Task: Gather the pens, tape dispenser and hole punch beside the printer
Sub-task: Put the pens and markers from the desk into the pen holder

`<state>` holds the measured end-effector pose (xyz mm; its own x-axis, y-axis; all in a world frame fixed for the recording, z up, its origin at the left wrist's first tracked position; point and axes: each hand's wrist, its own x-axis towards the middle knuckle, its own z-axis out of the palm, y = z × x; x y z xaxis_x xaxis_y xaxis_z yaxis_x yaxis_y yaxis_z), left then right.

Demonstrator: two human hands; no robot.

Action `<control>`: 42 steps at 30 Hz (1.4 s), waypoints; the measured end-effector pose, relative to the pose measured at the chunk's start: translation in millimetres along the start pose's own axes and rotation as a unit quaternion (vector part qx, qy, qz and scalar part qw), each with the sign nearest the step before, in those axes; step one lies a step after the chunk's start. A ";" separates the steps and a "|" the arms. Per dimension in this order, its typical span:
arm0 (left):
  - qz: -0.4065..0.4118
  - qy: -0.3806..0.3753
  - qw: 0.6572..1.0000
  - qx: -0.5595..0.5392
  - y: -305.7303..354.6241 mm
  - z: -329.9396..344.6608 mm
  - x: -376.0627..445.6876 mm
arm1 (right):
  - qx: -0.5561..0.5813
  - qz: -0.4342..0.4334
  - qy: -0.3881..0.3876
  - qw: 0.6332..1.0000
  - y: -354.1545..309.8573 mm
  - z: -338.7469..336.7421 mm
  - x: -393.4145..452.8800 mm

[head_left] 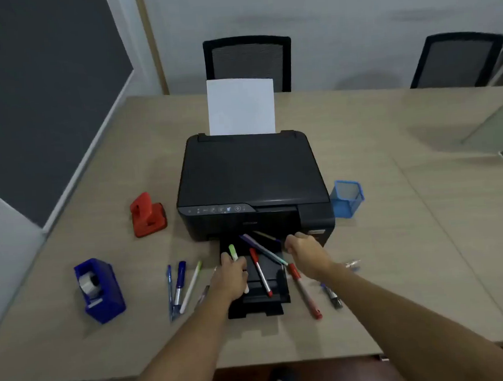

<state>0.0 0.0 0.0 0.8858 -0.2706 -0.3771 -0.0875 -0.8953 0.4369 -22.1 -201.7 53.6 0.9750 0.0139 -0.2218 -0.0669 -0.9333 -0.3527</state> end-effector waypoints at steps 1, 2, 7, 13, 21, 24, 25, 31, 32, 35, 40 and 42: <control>-0.010 0.010 1.000 0.020 1.7 1.0 2.4 | 0.003 -0.001 -0.007 1.000 2.2 4.4 5.3; -0.022 0.022 0.999 0.039 4.1 1.2 5.0 | 0.012 0.002 -0.012 1.000 3.0 6.3 9.2; -0.097 0.062 0.992 0.047 19.0 8.7 6.2 | 0.008 0.002 -0.053 0.999 -2.6 24.3 33.3; -0.147 0.104 0.977 -0.114 45.4 23.9 7.2 | 0.019 0.019 -0.065 0.998 -7.0 39.3 50.0; -0.209 0.080 0.974 -0.035 43.5 29.9 12.6 | -0.059 0.069 -0.106 0.990 -0.2 43.1 47.5; -0.201 0.097 0.975 0.013 32.3 26.4 9.8 | -0.098 0.050 -0.128 0.986 7.4 45.9 34.0; -0.184 0.100 0.978 0.008 27.4 26.1 9.2 | -0.090 0.053 -0.132 0.986 9.8 46.1 27.9; 0.018 0.075 0.991 0.108 10.9 11.4 15.3 | 0.088 0.119 -0.081 0.986 32.7 45.4 -7.7; 0.053 0.060 0.990 0.117 9.9 9.5 19.1 | 0.107 0.119 -0.058 0.985 35.3 44.9 -13.3; 0.097 0.011 0.990 0.103 10.8 5.5 35.5 | 0.169 0.125 0.015 0.978 33.5 39.2 -22.3; 0.107 -0.011 0.982 0.152 14.5 -5.8 62.0 | 0.202 0.123 0.078 0.968 26.9 37.8 -15.2; 0.119 -0.009 0.979 0.167 12.0 -9.0 66.4 | 0.187 0.128 0.085 0.970 24.2 41.4 -10.0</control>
<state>61.9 -25.5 -12.4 0.8143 -0.4884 -0.3136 -0.4367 -0.8715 0.2232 -42.2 -209.6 9.7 0.9350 -0.2898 -0.2042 -0.3527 -0.7028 -0.6178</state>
